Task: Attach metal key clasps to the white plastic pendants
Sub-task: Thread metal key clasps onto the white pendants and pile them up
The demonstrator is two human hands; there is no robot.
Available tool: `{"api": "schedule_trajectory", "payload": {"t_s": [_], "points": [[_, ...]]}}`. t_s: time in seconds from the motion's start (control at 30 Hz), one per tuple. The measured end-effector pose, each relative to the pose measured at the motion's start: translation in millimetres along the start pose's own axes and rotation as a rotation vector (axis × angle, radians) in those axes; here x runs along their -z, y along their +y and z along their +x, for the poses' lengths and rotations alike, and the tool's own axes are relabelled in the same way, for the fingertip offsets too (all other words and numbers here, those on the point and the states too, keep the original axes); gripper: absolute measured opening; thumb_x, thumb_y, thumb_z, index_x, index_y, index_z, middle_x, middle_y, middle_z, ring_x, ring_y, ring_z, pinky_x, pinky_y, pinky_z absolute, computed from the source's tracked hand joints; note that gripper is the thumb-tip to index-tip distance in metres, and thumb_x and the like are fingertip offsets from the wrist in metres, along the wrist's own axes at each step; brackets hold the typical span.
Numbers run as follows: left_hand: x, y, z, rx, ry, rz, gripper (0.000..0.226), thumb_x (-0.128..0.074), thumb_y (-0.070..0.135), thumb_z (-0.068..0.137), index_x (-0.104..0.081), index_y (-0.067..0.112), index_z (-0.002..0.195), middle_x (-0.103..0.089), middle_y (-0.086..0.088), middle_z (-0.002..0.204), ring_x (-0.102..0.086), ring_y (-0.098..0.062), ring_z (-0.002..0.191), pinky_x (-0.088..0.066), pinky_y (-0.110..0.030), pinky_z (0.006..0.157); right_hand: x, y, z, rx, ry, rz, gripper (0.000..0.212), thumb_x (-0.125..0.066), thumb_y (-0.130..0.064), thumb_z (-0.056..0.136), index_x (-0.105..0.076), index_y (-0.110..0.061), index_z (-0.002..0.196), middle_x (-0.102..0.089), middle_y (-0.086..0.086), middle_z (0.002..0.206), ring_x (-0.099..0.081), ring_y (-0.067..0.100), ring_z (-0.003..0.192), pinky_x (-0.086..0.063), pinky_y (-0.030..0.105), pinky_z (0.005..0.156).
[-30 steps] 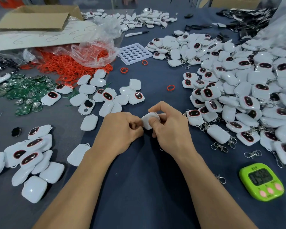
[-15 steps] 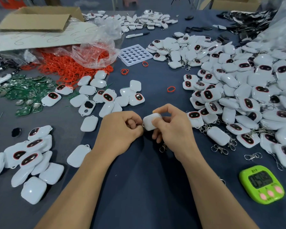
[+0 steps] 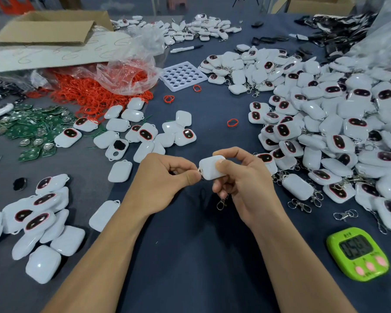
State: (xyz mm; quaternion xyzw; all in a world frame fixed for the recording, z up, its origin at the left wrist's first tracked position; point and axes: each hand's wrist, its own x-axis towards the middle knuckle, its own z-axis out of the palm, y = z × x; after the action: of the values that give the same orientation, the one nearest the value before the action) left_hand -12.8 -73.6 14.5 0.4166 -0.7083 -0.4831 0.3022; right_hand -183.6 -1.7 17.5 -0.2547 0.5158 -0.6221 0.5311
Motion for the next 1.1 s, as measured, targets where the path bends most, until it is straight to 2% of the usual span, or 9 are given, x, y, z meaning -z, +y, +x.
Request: {"api": "schedule_trajectory", "payload": {"t_s": [0.1,0.23,0.33,0.47,0.6,0.7,0.8,1.0,1.1], "points": [[-3.1,-1.2,-2.9,-0.042,0.092,0.038,0.008,-0.081,0.034,0.075,-0.078,0.041,0.074,-0.065,0.011,0.059,-0.052,0.001,0.055,-0.041,-0.010,0.056,-1.2,0.3,0.3,0.006,0.025,0.024,0.019,-0.057,0.009,0.094,-0.068,-0.008,0.096,-0.070,0.016,0.069,-0.056,0.020,0.043,-0.040,0.024,0.039],[-13.9,3.1,-2.7,-0.018,0.070,-0.105,0.007,-0.078,0.029,0.077,-0.080,0.036,0.075,-0.067,-0.001,0.062,-0.053,-0.004,0.058,-0.043,-0.016,0.059,-4.6,-0.7,2.3,-0.015,0.033,0.126,0.017,-0.056,0.006,0.098,-0.067,-0.007,0.099,-0.072,0.014,0.071,-0.057,0.019,0.045,-0.043,0.024,0.040],[-18.2,3.5,-3.3,0.002,0.010,-0.184,0.012,-0.076,0.023,0.084,-0.080,0.029,0.075,-0.071,0.004,0.064,-0.061,-0.004,0.060,-0.047,-0.014,0.060,-7.7,-0.1,2.2,-0.020,0.030,0.159,0.015,-0.057,0.005,0.099,-0.066,-0.007,0.100,-0.071,0.014,0.070,-0.057,0.018,0.045,-0.044,0.024,0.040],[-17.5,1.9,-0.7,0.037,0.086,-0.202,0.010,-0.075,0.025,0.083,-0.080,0.032,0.077,-0.072,0.000,0.065,-0.060,-0.007,0.059,-0.050,-0.018,0.062,-6.0,-0.8,3.9,-0.002,0.090,0.184,0.014,-0.058,0.004,0.099,-0.066,-0.007,0.102,-0.073,0.015,0.075,-0.058,0.019,0.045,-0.044,0.023,0.040],[-12.1,-2.1,-2.1,0.004,0.188,-0.006,0.005,-0.075,0.036,0.075,-0.078,0.039,0.076,-0.070,0.008,0.065,-0.058,-0.002,0.060,-0.049,-0.016,0.062,-2.8,-1.3,5.9,0.081,0.183,0.119,0.015,-0.057,0.004,0.099,-0.065,-0.009,0.102,-0.072,0.016,0.075,-0.059,0.021,0.047,-0.045,0.025,0.042],[-8.5,-1.6,-6.3,-0.063,0.040,0.240,0.013,-0.076,0.041,0.069,-0.076,0.047,0.080,-0.069,0.018,0.073,-0.061,0.001,0.066,-0.044,-0.011,0.062,-3.2,-0.7,5.6,0.097,0.194,0.074,0.017,-0.057,0.005,0.097,-0.065,-0.010,0.102,-0.073,0.017,0.077,-0.058,0.021,0.047,-0.043,0.025,0.042],[-10.6,-0.3,-7.6,-0.098,-0.088,0.475,0.019,-0.074,0.049,0.067,-0.073,0.051,0.086,-0.066,0.022,0.091,-0.063,-0.002,0.085,-0.049,-0.025,0.072,-4.2,0.1,4.9,0.096,0.184,0.028,0.018,-0.057,0.005,0.094,-0.063,-0.011,0.100,-0.072,0.018,0.081,-0.058,0.021,0.048,-0.041,0.026,0.042],[-15.7,-6.5,-6.1,-0.125,0.052,0.505,0.013,-0.078,0.030,0.085,-0.076,0.043,0.089,-0.064,0.019,0.082,-0.059,0.000,0.085,-0.041,-0.012,0.069,-4.5,-0.6,3.0,0.080,0.133,-0.002,0.019,-0.060,-0.005,0.091,-0.045,-0.017,0.094,-0.074,0.019,0.083,-0.057,0.023,0.048,-0.036,0.026,0.040],[-16.3,-5.4,-5.6,-0.119,0.179,0.442,0.015,-0.079,0.031,0.082,-0.074,0.044,0.087,-0.064,0.017,0.080,-0.058,-0.003,0.080,-0.043,-0.016,0.068,-5.3,-0.6,2.3,0.084,0.111,-0.002,0.013,-0.054,0.000,0.097,-0.056,-0.013,0.099,-0.075,0.017,0.081,-0.058,0.023,0.052,-0.039,0.025,0.043]]}}
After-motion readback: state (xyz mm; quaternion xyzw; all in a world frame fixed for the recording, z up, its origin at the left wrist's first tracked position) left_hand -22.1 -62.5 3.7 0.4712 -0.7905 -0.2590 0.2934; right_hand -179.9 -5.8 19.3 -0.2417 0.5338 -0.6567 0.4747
